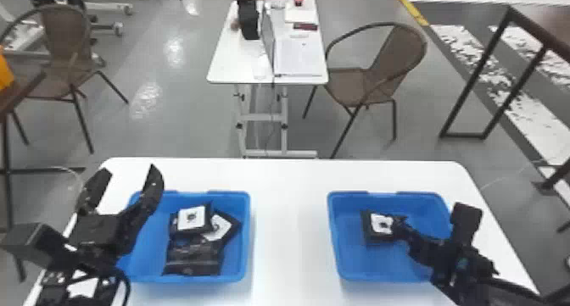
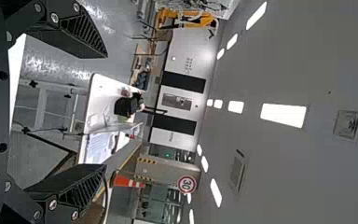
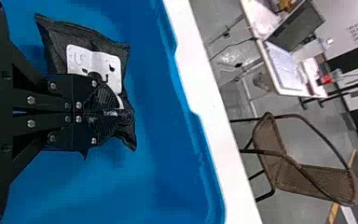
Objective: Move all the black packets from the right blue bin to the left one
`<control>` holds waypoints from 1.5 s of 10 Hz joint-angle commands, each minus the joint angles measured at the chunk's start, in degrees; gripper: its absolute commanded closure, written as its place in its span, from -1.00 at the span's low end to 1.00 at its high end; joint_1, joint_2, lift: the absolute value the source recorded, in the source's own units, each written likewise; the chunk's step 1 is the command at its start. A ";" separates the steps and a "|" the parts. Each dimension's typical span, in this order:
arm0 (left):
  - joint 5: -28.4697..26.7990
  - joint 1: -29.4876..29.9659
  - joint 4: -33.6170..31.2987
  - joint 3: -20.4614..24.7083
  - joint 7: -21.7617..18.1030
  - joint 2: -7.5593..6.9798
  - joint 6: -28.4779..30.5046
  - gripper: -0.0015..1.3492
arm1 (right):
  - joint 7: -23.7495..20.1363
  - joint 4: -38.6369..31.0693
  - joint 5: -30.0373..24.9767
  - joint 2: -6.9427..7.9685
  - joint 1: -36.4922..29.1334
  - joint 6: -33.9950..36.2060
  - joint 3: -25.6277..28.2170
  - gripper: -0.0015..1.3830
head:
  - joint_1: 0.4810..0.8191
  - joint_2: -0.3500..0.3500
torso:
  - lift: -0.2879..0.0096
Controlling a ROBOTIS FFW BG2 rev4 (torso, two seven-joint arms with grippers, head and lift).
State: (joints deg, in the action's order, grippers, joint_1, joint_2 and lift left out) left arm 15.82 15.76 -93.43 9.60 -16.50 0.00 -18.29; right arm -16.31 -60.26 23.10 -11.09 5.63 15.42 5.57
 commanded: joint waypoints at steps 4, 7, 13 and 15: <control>1.32 0.15 -0.26 -0.90 1.11 0.15 -1.13 -0.71 | 0.14 -23.94 11.09 0.10 -11.07 1.19 2.07 0.67 | 0.27 -0.05 | 0.94; 5.71 -0.65 -0.97 -4.33 2.17 0.15 1.07 -0.71 | -3.11 -26.75 18.82 0.63 -8.70 -1.36 -6.28 0.67 | 0.27 0.10 | 0.94; 18.72 -5.92 0.70 -16.46 2.08 -0.70 8.80 -0.71 | -13.22 -18.67 22.69 3.26 6.59 0.14 -20.60 0.67 | 0.27 0.31 | 0.94; 19.34 -6.53 0.70 -17.25 1.73 -1.32 9.15 -0.71 | -13.75 -17.79 24.10 3.26 7.65 0.40 -23.50 0.67 | 0.27 0.35 | 0.94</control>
State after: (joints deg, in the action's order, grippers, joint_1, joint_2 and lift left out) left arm 34.89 9.38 -92.73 -7.32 -14.76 -1.06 -9.22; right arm -30.10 -78.31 46.83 -7.81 13.03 15.70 -17.19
